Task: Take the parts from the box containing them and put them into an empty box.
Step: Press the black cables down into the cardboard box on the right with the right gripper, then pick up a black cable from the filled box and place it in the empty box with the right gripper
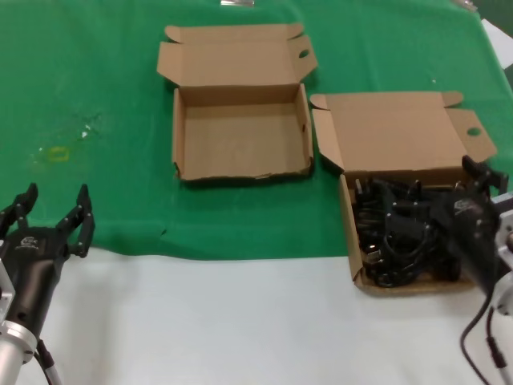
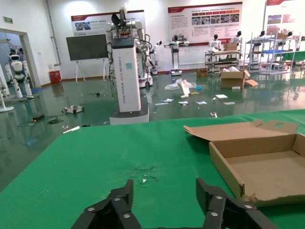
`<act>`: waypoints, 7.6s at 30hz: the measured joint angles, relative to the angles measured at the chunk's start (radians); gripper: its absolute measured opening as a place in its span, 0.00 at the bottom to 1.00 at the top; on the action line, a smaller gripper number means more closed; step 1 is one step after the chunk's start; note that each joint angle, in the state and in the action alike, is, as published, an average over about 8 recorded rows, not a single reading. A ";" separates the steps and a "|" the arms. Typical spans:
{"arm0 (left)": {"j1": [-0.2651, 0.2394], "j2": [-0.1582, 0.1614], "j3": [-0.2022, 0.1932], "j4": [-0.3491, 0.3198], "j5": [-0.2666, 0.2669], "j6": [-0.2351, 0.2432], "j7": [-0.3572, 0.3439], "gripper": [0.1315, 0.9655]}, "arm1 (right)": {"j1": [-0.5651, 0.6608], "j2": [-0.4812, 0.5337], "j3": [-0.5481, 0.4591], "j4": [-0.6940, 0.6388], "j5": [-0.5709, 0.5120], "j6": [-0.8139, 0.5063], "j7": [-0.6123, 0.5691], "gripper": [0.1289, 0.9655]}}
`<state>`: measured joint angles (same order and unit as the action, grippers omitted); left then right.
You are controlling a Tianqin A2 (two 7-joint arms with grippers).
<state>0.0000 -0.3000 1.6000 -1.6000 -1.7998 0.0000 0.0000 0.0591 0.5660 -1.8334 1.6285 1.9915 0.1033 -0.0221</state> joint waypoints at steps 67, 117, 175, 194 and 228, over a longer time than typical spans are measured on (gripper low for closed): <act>0.000 0.000 0.000 0.000 0.000 0.000 0.000 0.01 | 1.101 0.103 -0.376 -0.898 -0.601 -1.466 -0.644 0.98; 0.000 0.000 0.000 0.000 0.000 0.000 0.000 0.01 | 1.118 0.079 -0.340 -1.002 -0.643 -1.452 -0.637 0.15; 0.000 0.000 0.000 0.000 0.000 0.000 0.000 0.01 | 1.432 -0.442 -0.285 -1.601 -0.601 -1.124 -0.573 0.11; 0.000 0.000 0.000 0.000 0.000 0.000 0.000 0.01 | 1.417 -0.527 -0.266 -1.619 -0.616 -0.948 -0.575 0.11; 0.000 0.000 0.000 0.000 0.000 0.000 0.000 0.01 | 1.322 -0.566 -0.736 -1.523 -0.094 -0.728 -0.605 0.11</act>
<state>0.0000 -0.3000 1.6001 -1.6000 -1.7996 0.0000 -0.0004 1.3814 0.0001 -2.5698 0.1058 1.8973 -0.6245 -0.6271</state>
